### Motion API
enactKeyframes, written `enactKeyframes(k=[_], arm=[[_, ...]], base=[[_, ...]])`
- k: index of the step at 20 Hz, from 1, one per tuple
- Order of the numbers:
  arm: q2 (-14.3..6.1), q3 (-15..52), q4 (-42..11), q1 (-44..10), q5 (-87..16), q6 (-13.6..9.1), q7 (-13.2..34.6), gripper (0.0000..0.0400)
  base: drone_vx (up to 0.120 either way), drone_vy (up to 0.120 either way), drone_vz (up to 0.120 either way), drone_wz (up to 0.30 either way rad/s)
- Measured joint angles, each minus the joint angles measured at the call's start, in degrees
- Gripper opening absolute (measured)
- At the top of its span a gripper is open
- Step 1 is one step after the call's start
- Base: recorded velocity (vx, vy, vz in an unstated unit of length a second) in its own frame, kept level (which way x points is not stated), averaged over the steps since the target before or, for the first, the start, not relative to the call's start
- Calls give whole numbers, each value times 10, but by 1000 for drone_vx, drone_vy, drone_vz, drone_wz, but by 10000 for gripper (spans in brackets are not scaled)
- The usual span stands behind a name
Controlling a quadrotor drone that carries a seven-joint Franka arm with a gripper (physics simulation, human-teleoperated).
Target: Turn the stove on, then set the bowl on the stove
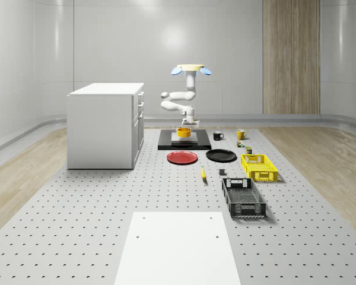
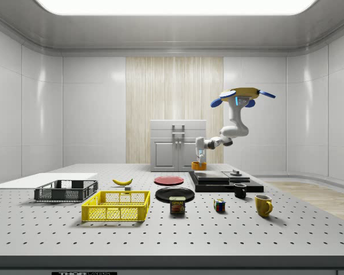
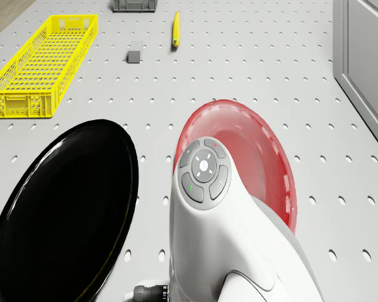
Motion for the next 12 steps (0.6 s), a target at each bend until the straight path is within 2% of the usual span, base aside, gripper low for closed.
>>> enactKeyframes(k=[2,4,11,12], arm=[[0,0,0,0,0,0,0,100],[0,0,0,0,0,0,0,100],[-1,0,0,0,0,1,0,100],[-1,-1,1,-1,-1,2,0,100]], base=[[-120,0,0,0],[-120,-80,0,0],[-120,0,0,0],[0,0,0,0]])
